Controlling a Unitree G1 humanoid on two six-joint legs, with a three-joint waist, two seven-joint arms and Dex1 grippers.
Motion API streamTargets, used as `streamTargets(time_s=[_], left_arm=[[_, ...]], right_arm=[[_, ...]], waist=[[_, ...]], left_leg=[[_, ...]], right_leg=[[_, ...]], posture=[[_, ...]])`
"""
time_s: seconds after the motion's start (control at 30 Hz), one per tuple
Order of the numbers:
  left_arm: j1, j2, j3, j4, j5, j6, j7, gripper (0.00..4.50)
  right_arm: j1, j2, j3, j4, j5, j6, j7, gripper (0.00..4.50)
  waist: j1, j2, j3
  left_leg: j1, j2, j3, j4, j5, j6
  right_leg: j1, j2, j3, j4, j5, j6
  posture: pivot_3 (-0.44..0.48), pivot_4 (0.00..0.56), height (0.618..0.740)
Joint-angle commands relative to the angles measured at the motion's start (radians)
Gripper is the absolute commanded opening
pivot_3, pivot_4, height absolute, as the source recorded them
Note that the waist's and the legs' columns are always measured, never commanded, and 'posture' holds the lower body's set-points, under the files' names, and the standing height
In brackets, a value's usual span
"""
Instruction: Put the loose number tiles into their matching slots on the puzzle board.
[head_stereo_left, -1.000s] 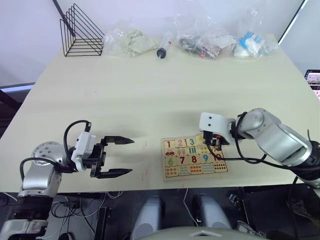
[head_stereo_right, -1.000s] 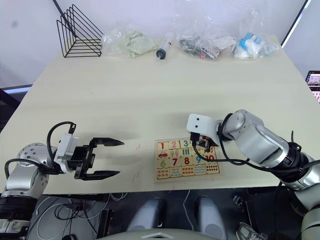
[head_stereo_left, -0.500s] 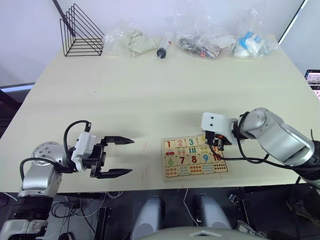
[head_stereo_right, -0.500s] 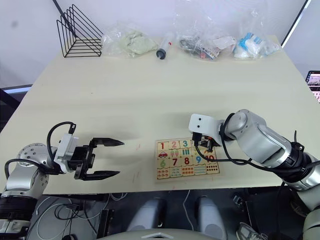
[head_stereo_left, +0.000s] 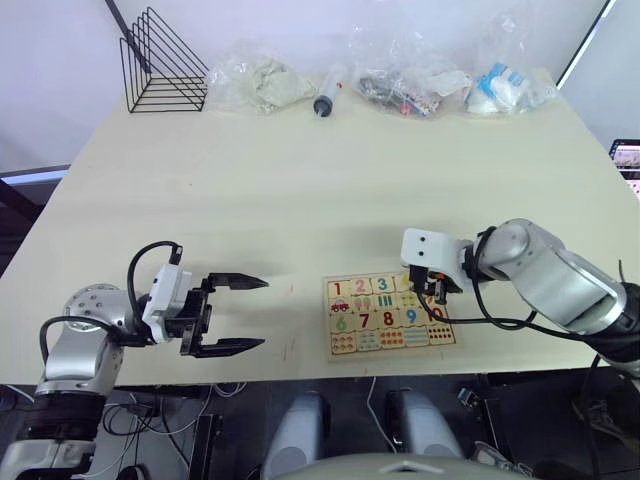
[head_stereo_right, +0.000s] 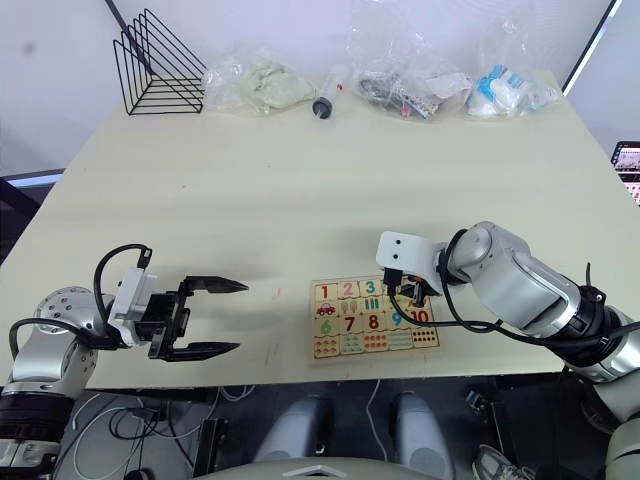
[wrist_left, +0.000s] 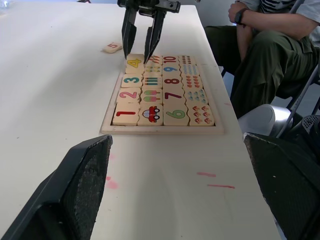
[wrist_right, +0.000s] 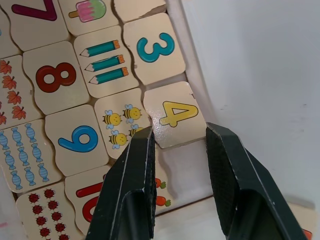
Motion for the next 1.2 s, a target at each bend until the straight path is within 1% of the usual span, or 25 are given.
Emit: streamTargets(time_s=[0.03,0.4,0.47,0.53,0.57,0.63,0.7,0.8,1.03,1.07,1.13,1.2], left_arm=[[0.004,0.004,0.020,-0.022,-0.013,-0.014,-0.030,4.50],[0.007,0.004,0.018,-0.023,-0.013,-0.016,-0.030,4.50],[0.006,0.005,0.017,-0.023,-0.013,-0.016,-0.030,4.50],[0.007,0.004,0.017,-0.023,-0.013,-0.017,-0.030,4.50],[0.006,0.004,0.016,-0.022,-0.013,-0.017,-0.030,4.50],[0.004,0.004,0.015,-0.021,-0.012,-0.017,-0.030,4.50],[0.002,0.003,0.016,-0.019,-0.012,-0.016,-0.030,4.50],[0.002,0.002,0.017,-0.018,-0.010,-0.016,-0.030,4.50],[0.003,-0.004,0.019,-0.026,-0.005,-0.014,-0.025,4.50],[0.004,-0.004,0.020,-0.029,-0.006,-0.013,-0.024,4.50],[0.008,-0.007,0.021,-0.037,-0.010,-0.009,-0.021,4.50],[0.011,-0.009,0.021,-0.043,-0.010,-0.007,-0.017,4.50]], right_arm=[[-0.001,0.000,-0.007,-0.025,-0.003,-0.006,-0.003,0.88],[0.007,0.007,-0.005,-0.023,-0.002,-0.018,-0.009,0.88],[0.009,0.005,-0.005,-0.021,-0.003,-0.025,-0.008,1.90],[0.012,0.003,-0.006,-0.022,-0.005,-0.031,-0.007,2.52],[0.013,0.002,-0.008,-0.021,-0.006,-0.034,-0.006,3.19],[0.013,-0.001,-0.012,-0.017,-0.006,-0.039,-0.004,3.63],[0.012,-0.001,-0.023,-0.011,0.000,-0.038,-0.002,4.37],[0.012,-0.005,-0.044,-0.005,0.008,-0.047,0.004,4.37],[0.095,0.020,-0.203,0.022,0.080,-0.135,-0.006,4.37],[0.117,0.022,-0.231,0.024,0.093,-0.153,-0.008,4.17],[0.176,0.054,-0.304,0.038,0.120,-0.256,-0.018,3.55],[0.209,0.066,-0.339,0.044,0.127,-0.288,-0.024,2.54]], waist=[[0.000,0.000,0.000],[0.000,0.000,0.000],[0.000,0.000,0.000],[0.000,0.000,0.000],[0.000,0.000,0.000],[0.000,0.000,0.000],[0.000,0.000,0.000],[0.000,0.000,0.000],[0.001,-0.001,0.000],[0.001,-0.001,-0.001],[0.002,-0.001,-0.001],[0.002,-0.001,-0.001]], left_leg=[[0.000,0.000,0.000,0.000,0.000,0.000],[0.000,0.000,0.000,0.000,0.000,0.000],[0.000,0.000,0.000,0.000,0.000,0.000],[0.000,0.000,0.000,0.000,0.000,0.000],[0.000,0.000,0.000,0.000,0.000,0.000],[0.000,0.000,0.000,0.000,0.000,0.000],[0.000,0.000,0.000,0.000,0.000,0.000],[0.000,0.000,0.000,0.000,0.000,0.000],[0.000,0.000,0.000,0.000,0.000,0.000],[0.000,0.000,0.000,0.000,0.000,0.000],[0.000,0.000,0.000,0.000,0.000,0.000],[0.000,0.000,0.000,0.000,0.000,0.000]], right_leg=[[0.000,0.000,0.000,0.000,0.000,0.000],[0.000,0.000,0.000,0.000,0.000,0.000],[0.000,0.000,0.000,0.000,0.000,0.000],[0.000,0.000,0.000,0.000,0.000,0.000],[0.000,0.000,0.000,0.000,0.000,0.000],[0.000,0.000,0.000,0.000,0.000,0.000],[0.000,0.000,0.000,0.000,0.000,0.000],[0.000,0.000,0.000,0.000,0.000,0.000],[0.000,0.000,0.000,0.000,0.000,0.000],[0.000,0.000,0.000,0.000,0.000,0.000],[0.000,0.000,-0.001,0.000,0.000,0.000],[0.000,0.000,-0.001,0.001,0.000,0.000]], posture=[[0.000,0.150,0.740],[0.000,0.150,0.740],[0.000,0.150,0.740],[0.000,0.150,0.740],[0.000,0.150,0.740],[0.000,0.150,0.740],[0.000,0.150,0.740],[0.000,0.150,0.740],[0.000,0.150,0.740],[0.000,0.150,0.740],[0.000,0.150,0.740],[0.000,0.150,0.740]])
